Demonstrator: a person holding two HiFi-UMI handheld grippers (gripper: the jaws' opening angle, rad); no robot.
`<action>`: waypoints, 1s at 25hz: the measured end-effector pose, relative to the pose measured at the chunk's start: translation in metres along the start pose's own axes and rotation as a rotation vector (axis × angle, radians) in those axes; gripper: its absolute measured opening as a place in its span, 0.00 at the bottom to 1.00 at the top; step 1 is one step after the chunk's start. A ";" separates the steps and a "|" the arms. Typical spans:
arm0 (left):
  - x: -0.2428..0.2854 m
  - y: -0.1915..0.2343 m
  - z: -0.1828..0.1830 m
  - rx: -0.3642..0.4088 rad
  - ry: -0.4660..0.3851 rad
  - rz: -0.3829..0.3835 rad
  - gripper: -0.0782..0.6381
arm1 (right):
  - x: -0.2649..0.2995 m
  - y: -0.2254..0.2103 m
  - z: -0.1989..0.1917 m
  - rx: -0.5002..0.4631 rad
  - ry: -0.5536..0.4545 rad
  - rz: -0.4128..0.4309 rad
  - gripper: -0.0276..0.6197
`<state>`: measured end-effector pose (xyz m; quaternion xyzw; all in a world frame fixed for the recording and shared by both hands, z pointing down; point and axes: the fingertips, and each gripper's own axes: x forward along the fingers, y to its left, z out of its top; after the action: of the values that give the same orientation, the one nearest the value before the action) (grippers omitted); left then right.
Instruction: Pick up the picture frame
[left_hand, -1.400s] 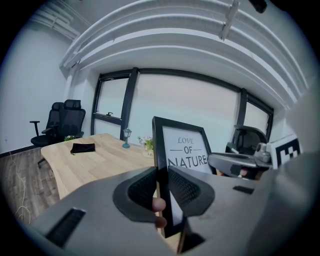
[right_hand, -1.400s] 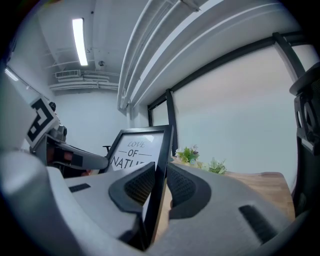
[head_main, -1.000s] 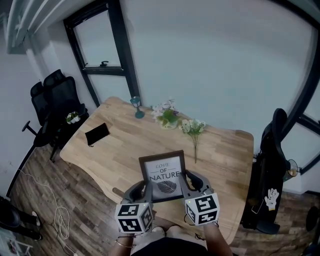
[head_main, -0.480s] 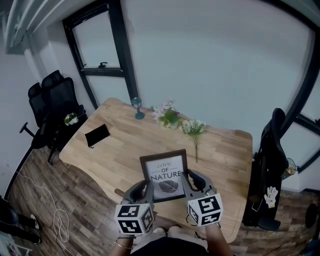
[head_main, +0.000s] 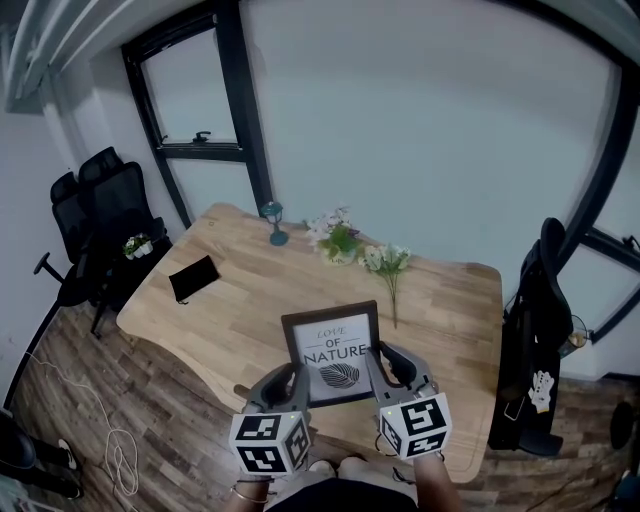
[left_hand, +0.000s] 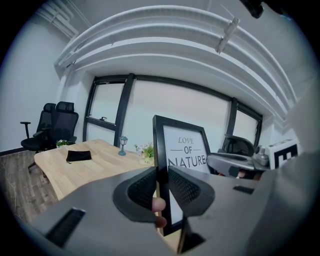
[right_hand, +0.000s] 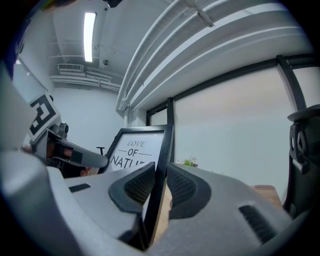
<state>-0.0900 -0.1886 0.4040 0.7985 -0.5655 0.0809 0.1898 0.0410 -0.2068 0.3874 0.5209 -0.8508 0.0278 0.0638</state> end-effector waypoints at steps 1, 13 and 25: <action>-0.001 0.001 0.000 -0.002 0.000 -0.001 0.20 | 0.000 0.001 0.001 -0.001 -0.001 -0.003 0.16; -0.010 0.006 0.007 -0.011 -0.017 -0.019 0.20 | -0.002 0.011 0.011 -0.007 -0.003 -0.001 0.16; -0.010 0.004 0.006 -0.015 -0.012 -0.043 0.20 | -0.003 0.010 0.009 -0.013 0.016 -0.018 0.16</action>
<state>-0.0977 -0.1840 0.3959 0.8094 -0.5500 0.0681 0.1940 0.0329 -0.2008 0.3780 0.5280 -0.8456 0.0258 0.0741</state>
